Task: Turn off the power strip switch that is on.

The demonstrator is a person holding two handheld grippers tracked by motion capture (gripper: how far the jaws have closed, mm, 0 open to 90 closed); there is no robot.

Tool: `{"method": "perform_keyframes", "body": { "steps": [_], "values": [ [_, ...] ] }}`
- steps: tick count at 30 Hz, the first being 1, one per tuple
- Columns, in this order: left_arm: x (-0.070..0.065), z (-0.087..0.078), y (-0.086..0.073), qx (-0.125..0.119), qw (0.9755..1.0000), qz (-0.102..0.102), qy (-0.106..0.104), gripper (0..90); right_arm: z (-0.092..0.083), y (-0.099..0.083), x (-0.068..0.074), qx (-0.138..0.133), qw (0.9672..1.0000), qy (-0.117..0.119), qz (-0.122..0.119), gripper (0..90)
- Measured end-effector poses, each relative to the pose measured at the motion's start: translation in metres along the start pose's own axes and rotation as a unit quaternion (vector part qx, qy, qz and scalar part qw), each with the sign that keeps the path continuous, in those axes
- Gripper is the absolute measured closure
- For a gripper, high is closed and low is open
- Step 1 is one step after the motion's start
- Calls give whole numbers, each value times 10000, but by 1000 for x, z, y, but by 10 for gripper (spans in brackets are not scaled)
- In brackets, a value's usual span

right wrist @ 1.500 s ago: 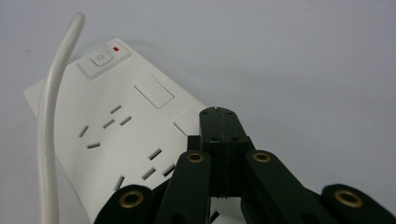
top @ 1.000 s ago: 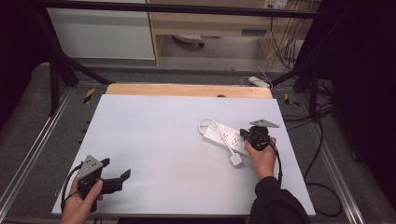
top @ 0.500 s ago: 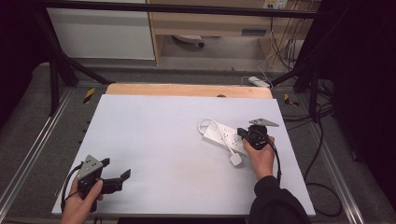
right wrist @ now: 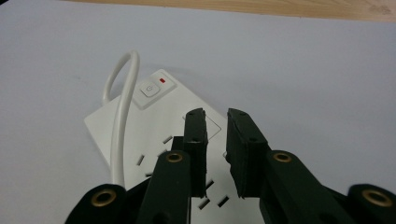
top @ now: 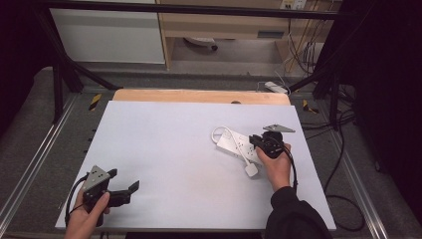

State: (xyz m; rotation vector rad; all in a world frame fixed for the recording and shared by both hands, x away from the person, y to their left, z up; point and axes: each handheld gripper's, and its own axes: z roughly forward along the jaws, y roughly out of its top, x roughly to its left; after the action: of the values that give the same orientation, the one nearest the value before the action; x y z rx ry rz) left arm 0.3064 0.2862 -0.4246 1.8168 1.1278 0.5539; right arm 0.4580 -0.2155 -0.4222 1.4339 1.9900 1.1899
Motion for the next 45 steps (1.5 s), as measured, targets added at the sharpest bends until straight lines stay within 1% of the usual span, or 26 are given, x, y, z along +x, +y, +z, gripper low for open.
{"method": "perform_keyframes", "body": {
  "steps": [6,11,27,34,38,43,45],
  "values": [
    [0,0,0,7,10000,7,6,68,-2,3,3,29,10000,57,-14,736],
    [0,0,0,21,10000,4,15,68,-4,8,6,63,9999,107,-36,667],
    [0,1,0,16,10000,-10,20,68,-8,18,17,199,9998,62,-3,300],
    [0,1,0,18,10000,-13,24,68,-13,23,20,124,9999,77,17,156],
    [0,1,0,23,10000,-19,22,68,-15,27,21,87,9999,77,26,94],
    [0,1,0,18,10000,-17,26,68,-19,30,22,60,9999,133,29,57],
    [0,1,0,18,10000,-19,27,68,-21,31,23,7,9999,147,35,47]
  ]
}}
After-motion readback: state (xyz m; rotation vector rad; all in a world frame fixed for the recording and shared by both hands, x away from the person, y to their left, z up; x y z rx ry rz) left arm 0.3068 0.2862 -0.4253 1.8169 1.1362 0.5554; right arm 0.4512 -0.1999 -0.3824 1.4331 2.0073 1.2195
